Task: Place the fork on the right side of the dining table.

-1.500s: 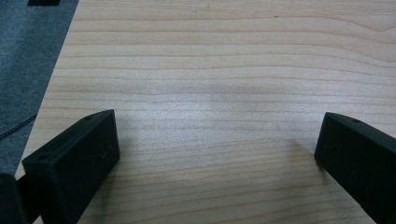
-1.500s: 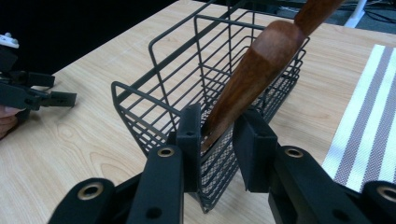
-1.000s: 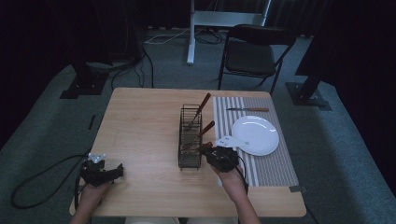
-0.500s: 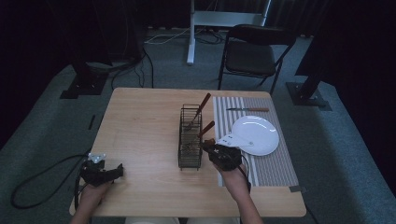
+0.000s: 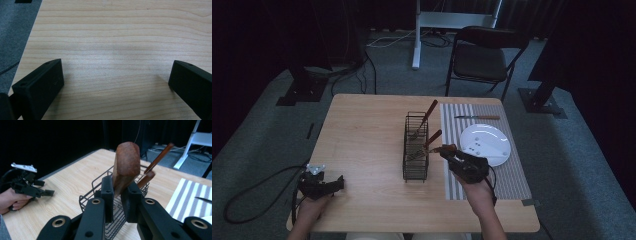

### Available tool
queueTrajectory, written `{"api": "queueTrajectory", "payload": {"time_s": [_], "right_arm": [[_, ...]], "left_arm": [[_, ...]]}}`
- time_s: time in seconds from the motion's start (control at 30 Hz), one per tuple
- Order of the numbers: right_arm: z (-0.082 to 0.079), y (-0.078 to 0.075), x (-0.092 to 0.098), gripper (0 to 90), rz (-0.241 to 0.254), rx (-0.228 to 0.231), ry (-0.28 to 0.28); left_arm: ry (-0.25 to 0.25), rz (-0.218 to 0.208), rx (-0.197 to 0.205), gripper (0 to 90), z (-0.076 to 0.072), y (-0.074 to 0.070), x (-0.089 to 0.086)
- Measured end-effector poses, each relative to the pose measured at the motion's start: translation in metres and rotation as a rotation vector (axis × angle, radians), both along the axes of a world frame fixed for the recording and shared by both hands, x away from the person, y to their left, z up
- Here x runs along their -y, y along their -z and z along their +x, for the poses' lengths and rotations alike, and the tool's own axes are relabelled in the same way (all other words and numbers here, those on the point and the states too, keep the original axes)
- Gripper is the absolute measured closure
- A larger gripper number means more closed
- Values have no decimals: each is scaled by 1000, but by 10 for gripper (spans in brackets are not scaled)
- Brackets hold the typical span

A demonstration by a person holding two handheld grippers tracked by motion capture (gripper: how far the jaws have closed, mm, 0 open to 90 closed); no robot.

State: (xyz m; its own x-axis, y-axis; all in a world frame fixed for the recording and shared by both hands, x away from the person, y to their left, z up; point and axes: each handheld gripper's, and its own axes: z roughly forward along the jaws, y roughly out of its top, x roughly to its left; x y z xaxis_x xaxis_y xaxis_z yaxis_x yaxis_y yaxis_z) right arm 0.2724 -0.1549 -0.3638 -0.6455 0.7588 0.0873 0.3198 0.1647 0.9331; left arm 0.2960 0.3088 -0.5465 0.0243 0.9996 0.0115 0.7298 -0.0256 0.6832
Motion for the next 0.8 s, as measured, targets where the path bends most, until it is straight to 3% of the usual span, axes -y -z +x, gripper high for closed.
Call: {"api": "queueTrajectory", "payload": {"time_s": [0.23,0.4,0.57,0.8], "right_arm": [[-18,-18,32,811,10,35,43],[-22,-16,50,810,5,22,86],[-26,-1,72,810,10,-23,140],[-28,36,95,810,5,-122,189]], "left_arm": [[-1,0,2,2,0,0,0],[-1,0,2,2,0,0,0],[0,0,1,2,0,0,0],[-1,0,1,2,0,0,0]]}}
